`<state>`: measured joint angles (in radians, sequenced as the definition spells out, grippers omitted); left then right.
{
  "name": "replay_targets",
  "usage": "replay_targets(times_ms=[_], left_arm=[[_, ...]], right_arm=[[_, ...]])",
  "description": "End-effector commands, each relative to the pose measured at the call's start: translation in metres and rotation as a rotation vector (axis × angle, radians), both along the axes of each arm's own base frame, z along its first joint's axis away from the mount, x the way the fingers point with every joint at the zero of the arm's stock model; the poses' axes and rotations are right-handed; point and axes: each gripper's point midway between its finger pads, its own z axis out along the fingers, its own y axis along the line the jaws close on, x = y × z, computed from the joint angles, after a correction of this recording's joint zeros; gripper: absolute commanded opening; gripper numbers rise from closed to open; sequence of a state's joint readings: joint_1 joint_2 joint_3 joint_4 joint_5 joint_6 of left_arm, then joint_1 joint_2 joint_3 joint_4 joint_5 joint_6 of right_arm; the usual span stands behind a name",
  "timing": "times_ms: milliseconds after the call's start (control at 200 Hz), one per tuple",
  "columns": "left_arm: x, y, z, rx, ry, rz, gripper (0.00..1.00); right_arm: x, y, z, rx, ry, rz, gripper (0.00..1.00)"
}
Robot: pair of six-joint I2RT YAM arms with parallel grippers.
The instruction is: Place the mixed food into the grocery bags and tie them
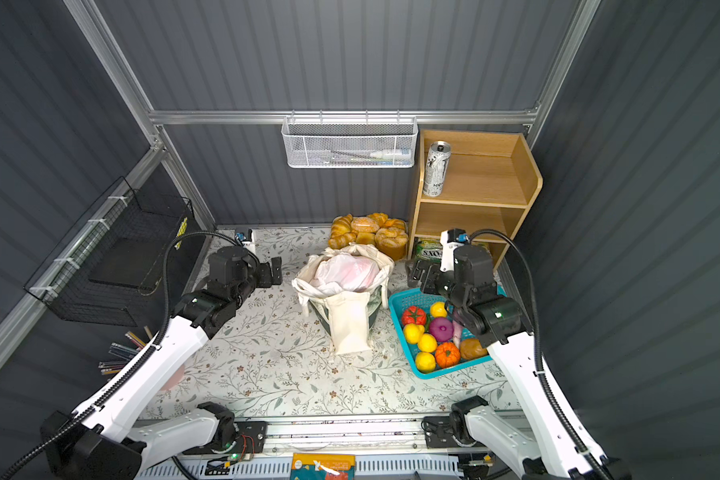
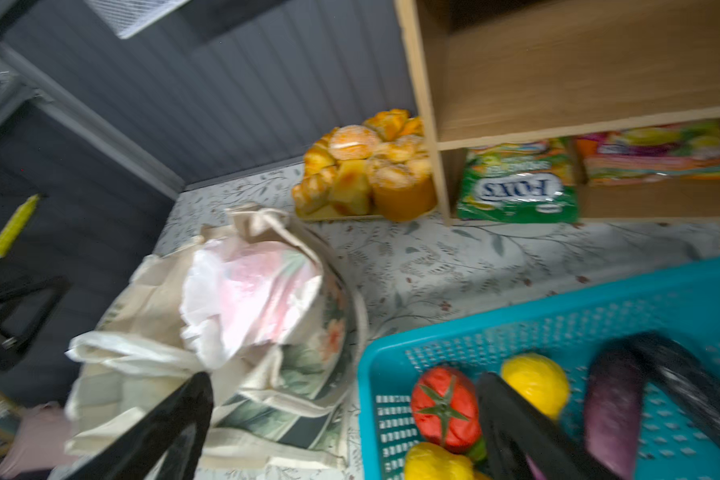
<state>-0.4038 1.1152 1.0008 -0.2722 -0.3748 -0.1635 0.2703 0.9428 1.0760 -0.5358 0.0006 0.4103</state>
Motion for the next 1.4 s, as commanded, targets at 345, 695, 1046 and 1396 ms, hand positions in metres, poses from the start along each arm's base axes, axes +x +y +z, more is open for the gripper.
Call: replay_targets(times_ms=[345,695,1046,1396], left_arm=[[0.004,0.073,-0.064,0.061,-0.051,0.168,1.0],[0.009,0.086,-0.126,0.097,-0.083,0.185,1.0],[0.037,0.072,-0.178,0.133,-0.137,0.065,1.0],[0.058,0.064,-0.209,0.091,-0.054,-0.038,1.0]], right_arm=[[0.034,-0.105,-0.05,-0.357,-0.21,-0.453,0.99],[0.043,-0.114,-0.103,-0.469,-0.216,-0.43,0.99],[0.046,-0.114,-0.151,-0.434,-0.356,-0.368,0.99],[0.07,-0.108,-0.178,-0.402,-0.33,-0.289,0.99]])
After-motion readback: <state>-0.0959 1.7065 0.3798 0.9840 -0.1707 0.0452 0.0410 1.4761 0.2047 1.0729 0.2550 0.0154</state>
